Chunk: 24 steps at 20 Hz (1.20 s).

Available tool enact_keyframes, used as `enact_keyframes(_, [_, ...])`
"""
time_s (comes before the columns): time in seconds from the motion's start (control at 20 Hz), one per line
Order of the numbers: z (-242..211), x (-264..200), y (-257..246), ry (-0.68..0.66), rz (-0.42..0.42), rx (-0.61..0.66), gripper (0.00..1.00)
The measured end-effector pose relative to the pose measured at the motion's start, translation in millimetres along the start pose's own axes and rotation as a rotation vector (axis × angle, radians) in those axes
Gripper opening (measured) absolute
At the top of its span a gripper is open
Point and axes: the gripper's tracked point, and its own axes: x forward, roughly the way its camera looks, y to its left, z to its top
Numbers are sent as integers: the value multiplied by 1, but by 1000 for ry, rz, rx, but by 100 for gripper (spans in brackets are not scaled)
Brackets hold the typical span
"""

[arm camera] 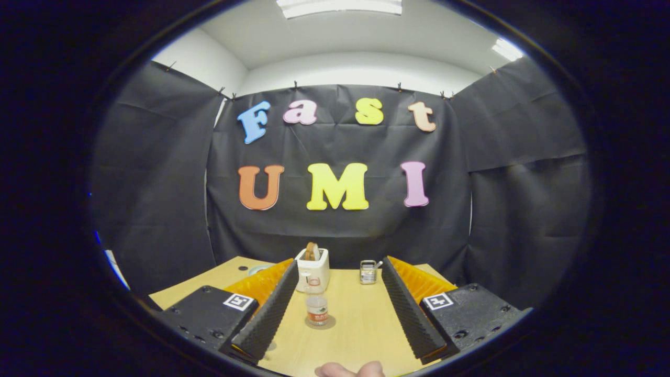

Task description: Take the bottle from table, then pour the juice into the cup, finally place the bottle on the coaster

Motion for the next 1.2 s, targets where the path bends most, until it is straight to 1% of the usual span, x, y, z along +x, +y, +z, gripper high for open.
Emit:
enact_keyframes(0.15, [4, -29, -5, -26, -12, -14, 100])
enact_keyframes(0.3, [7, -55, -12, -57, -34, -3, 100])
enact_keyframes(0.55, [19, -83, -9, -102, -52, -37, 100])
enact_keyframes(0.75, [18, -80, -8, -97, -55, -22, 100])
enact_keyframes(1.05, [14, -73, -26, -102, -114, 5, 100])
enact_keyframes(1.2, [12, -72, -24, -107, -113, 7, 100])
